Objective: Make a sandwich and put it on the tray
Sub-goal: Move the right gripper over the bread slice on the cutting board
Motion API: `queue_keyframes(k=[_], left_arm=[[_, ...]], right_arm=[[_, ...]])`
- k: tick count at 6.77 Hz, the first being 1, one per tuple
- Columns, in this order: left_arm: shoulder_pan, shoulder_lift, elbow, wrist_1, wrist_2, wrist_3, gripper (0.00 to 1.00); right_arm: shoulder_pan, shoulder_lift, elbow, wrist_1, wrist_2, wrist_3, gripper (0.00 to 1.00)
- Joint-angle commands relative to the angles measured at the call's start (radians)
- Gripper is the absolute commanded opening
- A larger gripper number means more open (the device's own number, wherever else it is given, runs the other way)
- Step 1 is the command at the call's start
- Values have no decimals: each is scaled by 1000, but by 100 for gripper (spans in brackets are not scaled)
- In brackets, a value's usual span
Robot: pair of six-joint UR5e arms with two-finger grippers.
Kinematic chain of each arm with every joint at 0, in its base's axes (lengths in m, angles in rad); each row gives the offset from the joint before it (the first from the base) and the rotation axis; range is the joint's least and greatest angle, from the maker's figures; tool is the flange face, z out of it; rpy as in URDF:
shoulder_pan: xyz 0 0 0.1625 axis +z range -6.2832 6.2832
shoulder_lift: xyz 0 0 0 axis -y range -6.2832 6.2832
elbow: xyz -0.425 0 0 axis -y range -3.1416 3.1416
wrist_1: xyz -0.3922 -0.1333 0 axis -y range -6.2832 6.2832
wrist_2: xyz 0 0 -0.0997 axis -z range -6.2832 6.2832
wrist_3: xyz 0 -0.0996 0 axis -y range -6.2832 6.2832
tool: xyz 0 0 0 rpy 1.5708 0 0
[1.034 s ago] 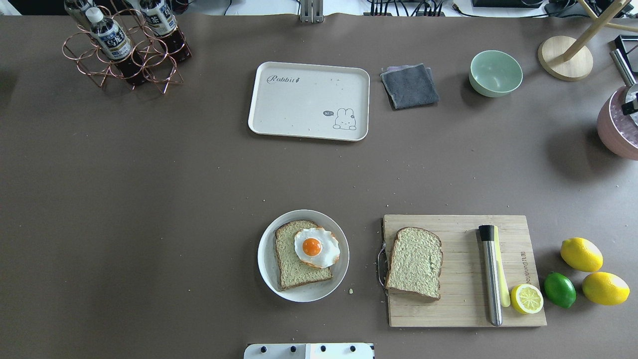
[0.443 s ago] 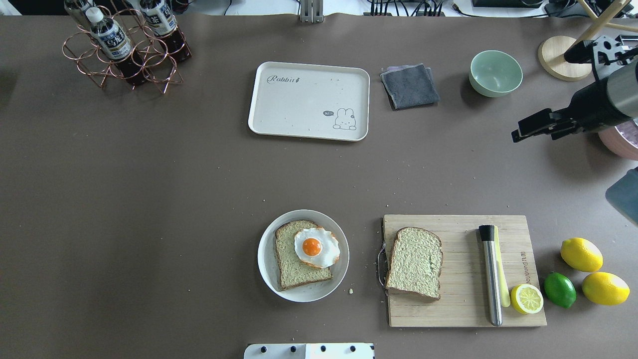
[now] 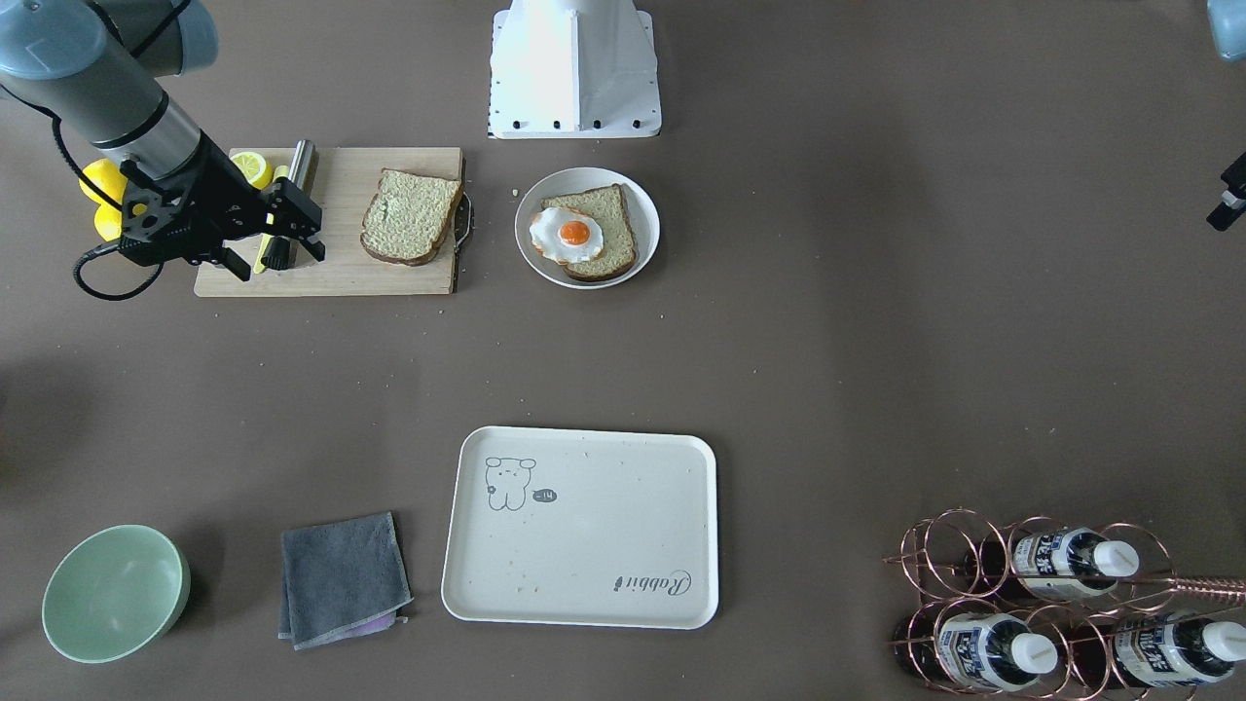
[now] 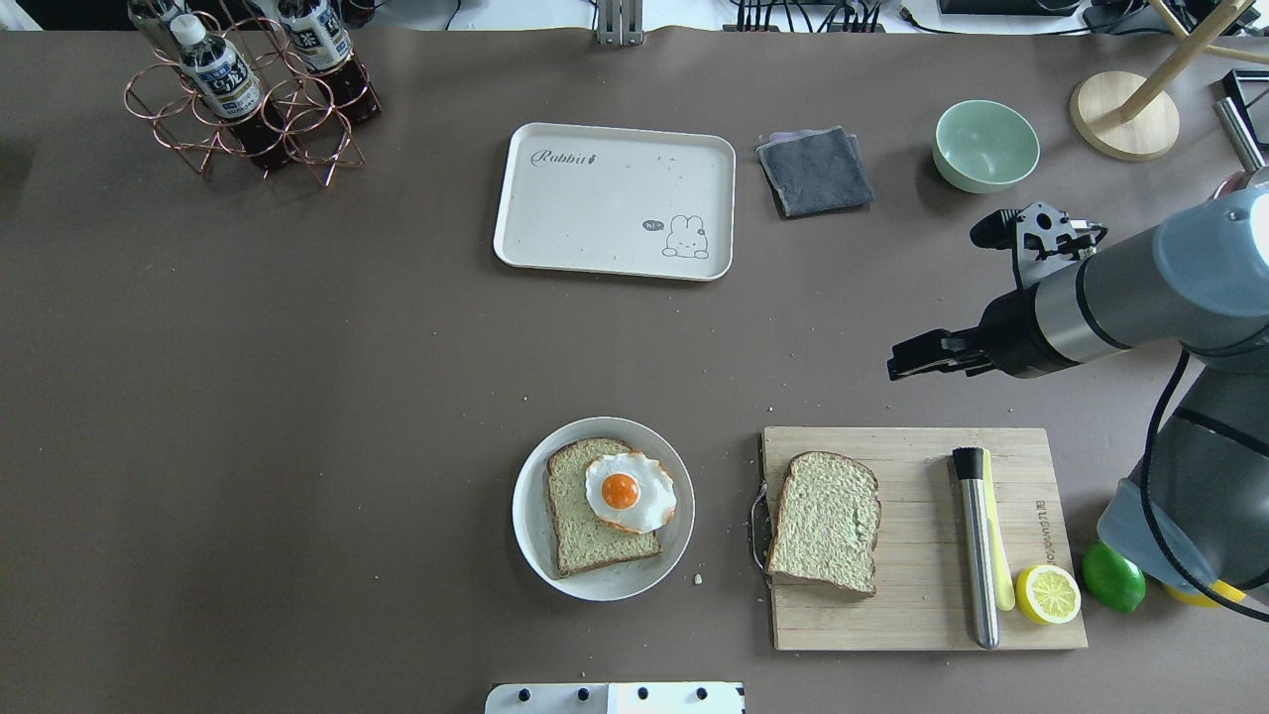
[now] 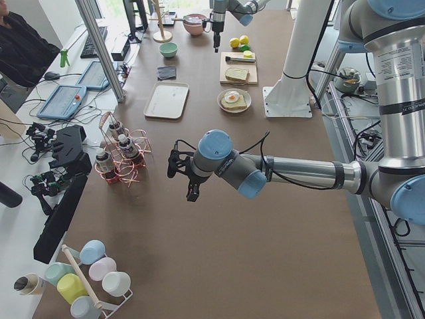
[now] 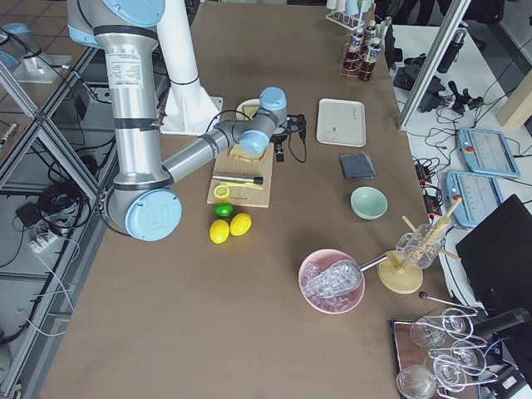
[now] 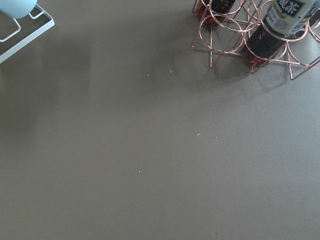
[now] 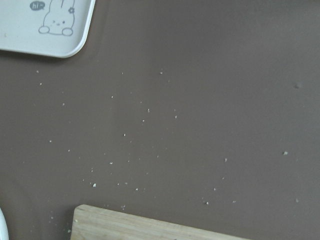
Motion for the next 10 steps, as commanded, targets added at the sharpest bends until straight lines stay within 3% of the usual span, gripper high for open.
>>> queue_keyframes(k=[1, 4, 7, 10], left_arm=[[0, -7, -3, 0, 2, -12, 99], [0, -33, -2, 1, 2, -19, 99], [0, -35, -3, 1, 2, -20, 99], [0, -35, -2, 1, 2, -18, 99]], right_arm=[[-135, -96, 19, 138, -81, 145, 100], [-334, -131, 21, 190, -294, 372, 100], [-361, -134, 19, 187, -310, 374, 98], [-376, -125, 19, 185, -318, 375, 87]])
